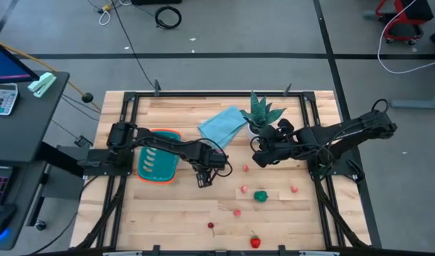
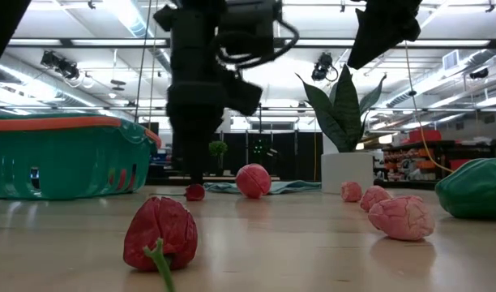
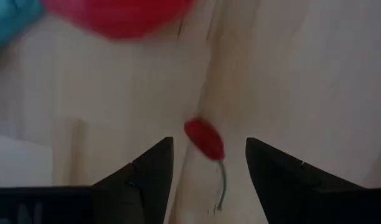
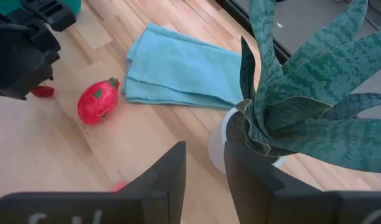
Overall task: Pick and placing Produce into tupperware
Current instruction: Put the top red cherry into the blue basket
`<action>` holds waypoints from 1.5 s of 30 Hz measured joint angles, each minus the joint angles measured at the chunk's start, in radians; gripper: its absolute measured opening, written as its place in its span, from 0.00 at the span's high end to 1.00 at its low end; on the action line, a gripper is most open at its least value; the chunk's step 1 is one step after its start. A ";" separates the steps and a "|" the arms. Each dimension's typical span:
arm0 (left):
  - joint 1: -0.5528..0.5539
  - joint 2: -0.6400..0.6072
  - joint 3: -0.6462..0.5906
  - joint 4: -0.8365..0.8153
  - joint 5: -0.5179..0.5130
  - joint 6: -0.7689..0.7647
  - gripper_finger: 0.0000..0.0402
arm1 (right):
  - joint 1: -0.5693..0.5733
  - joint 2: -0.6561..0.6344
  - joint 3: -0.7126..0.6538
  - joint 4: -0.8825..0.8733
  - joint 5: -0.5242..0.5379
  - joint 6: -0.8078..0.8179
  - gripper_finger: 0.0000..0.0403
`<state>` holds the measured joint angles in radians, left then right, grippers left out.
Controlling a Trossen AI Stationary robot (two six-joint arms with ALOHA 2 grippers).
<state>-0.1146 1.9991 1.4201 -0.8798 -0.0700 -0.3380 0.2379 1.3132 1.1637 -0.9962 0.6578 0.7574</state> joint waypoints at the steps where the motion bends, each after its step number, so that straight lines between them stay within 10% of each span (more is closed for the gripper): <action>1: -0.001 0.000 -0.019 0.011 0.000 -0.004 0.48 | 0.000 0.000 0.000 0.000 0.000 0.000 0.71; 21: 0.031 -0.006 -0.120 0.130 0.001 0.019 0.57 | 0.000 0.000 0.000 0.003 0.000 -0.001 0.71; 32: 0.033 -0.003 -0.112 0.141 -0.027 0.024 0.97 | 0.000 0.000 0.000 0.003 0.000 -0.001 0.71; 38: 0.034 -0.018 0.041 -0.127 -0.062 0.132 0.99 | 0.000 0.000 0.000 0.004 0.000 -0.001 0.71; 45: 0.027 -0.084 0.335 -0.574 -0.329 0.102 0.99 | 0.000 0.001 0.000 0.006 -0.001 -0.001 0.71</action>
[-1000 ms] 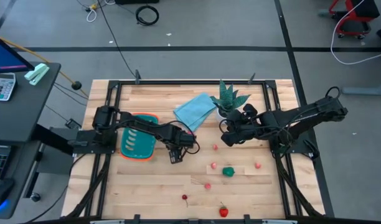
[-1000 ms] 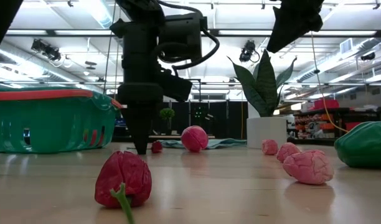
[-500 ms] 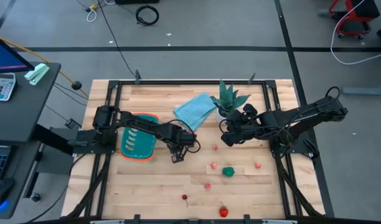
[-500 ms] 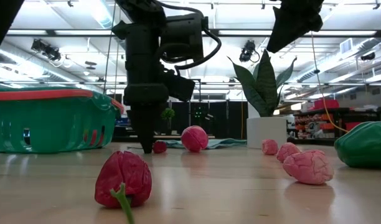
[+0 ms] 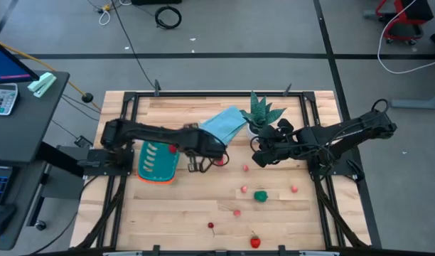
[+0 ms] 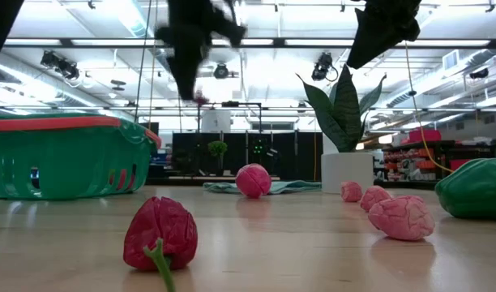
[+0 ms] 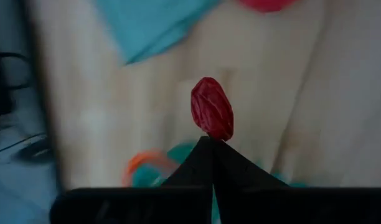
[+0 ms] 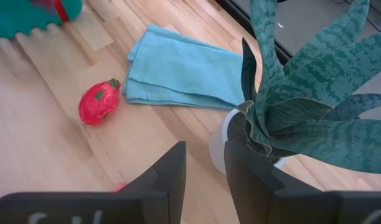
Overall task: Pick and placing Produce into tupperware
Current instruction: Put the top red cherry into the blue basket
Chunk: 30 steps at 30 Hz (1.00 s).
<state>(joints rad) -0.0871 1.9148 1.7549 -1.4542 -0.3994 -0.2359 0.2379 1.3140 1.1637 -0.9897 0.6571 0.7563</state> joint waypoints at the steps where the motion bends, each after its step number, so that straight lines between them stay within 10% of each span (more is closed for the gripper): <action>1: 0.006 -0.025 0.031 -0.049 -0.011 -0.014 0.99 | 0.000 0.000 0.000 0.001 0.001 0.000 0.71; 8: 0.073 -0.301 -0.017 -0.090 0.095 -0.190 1.00 | 0.000 0.000 0.000 0.003 0.005 0.000 0.71; 17: 0.067 -0.687 -0.556 0.179 0.103 -0.485 0.99 | 0.000 0.000 0.000 0.010 0.013 0.000 0.71; 30: 0.045 -0.749 -0.898 0.371 0.199 -0.475 0.82 | 0.000 0.000 0.000 0.019 0.023 0.000 0.71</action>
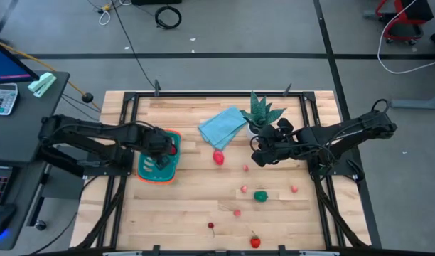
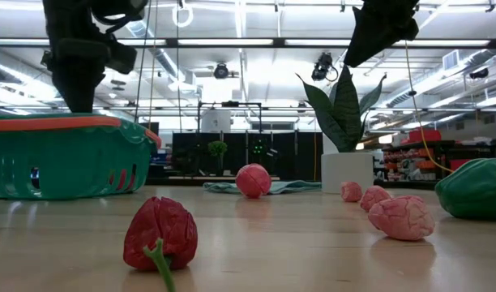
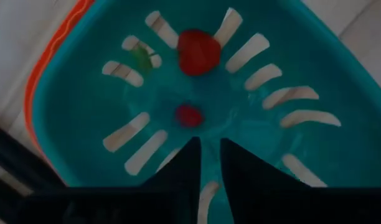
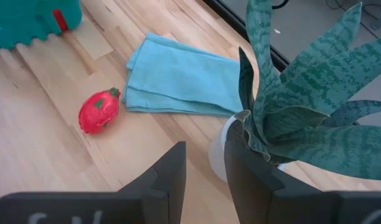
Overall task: Pick and placing Produce into tupperware
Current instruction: Put the top red cherry into the blue basket, then put the dragonfruit into the blue basket
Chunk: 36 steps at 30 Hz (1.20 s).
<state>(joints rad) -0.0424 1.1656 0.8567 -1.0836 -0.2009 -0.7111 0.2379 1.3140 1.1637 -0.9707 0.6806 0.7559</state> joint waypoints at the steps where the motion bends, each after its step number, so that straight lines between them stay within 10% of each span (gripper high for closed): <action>1: 0.001 0.000 0.000 0.007 0.000 0.000 0.79 | 0.000 0.000 0.000 0.000 0.000 0.000 0.71; 17: -0.012 0.024 0.377 0.365 0.022 0.488 0.62 | 0.000 0.000 0.000 0.000 0.001 -0.016 0.71; 36: 0.001 0.638 0.414 0.548 0.023 1.216 0.60 | 0.000 0.000 0.000 0.000 0.000 -0.036 0.71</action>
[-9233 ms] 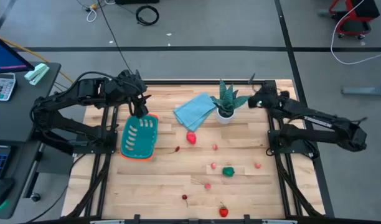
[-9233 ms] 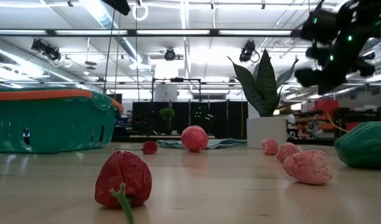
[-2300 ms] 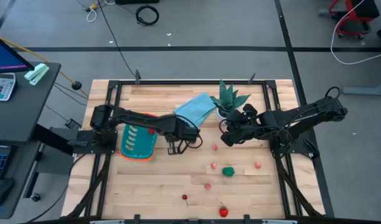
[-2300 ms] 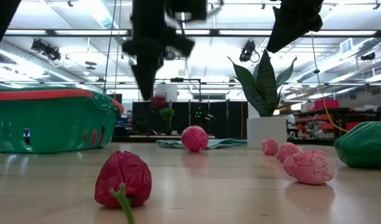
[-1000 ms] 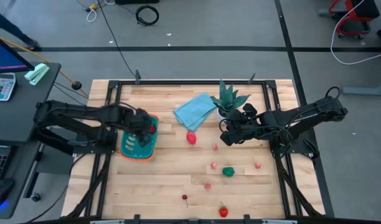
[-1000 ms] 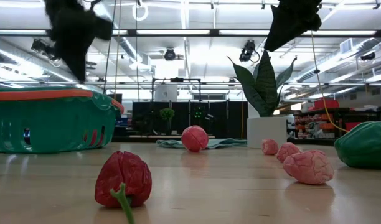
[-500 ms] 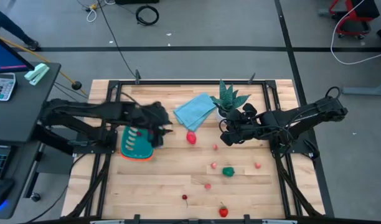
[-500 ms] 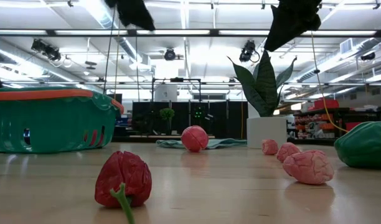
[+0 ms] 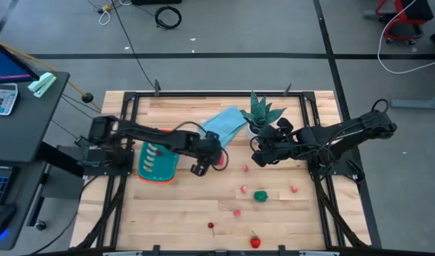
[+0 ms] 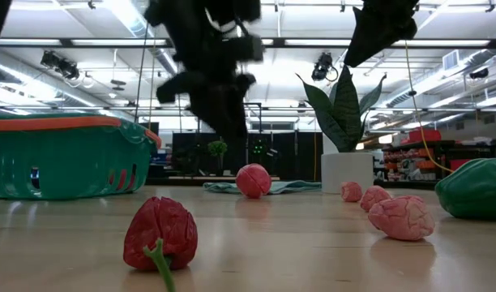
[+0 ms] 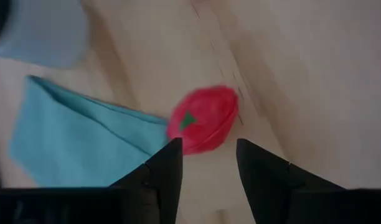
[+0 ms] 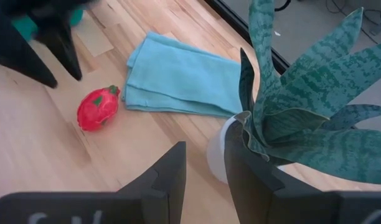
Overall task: Pick and placing Produce into tupperware
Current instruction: Put the dragonfruit into the blue basket
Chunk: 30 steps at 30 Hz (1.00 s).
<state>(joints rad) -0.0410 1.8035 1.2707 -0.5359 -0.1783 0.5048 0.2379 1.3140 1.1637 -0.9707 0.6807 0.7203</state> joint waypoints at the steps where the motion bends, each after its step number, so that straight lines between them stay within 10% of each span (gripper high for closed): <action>1: 0.000 0.025 0.012 -0.022 0.000 0.022 0.59 | 0.000 0.000 0.000 0.000 0.000 -0.009 0.71; 14: -0.016 0.143 0.116 -0.014 -0.023 0.326 0.38 | 0.000 0.000 0.000 0.000 0.000 -0.032 0.71; 30: 0.033 0.270 0.119 0.036 -0.107 0.389 0.38 | 0.000 0.000 -0.001 0.008 0.000 -0.043 0.71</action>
<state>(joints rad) -0.0079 2.0731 1.3895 -0.5001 -0.2849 0.8934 0.2379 1.3136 1.1629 -0.9629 0.6807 0.6773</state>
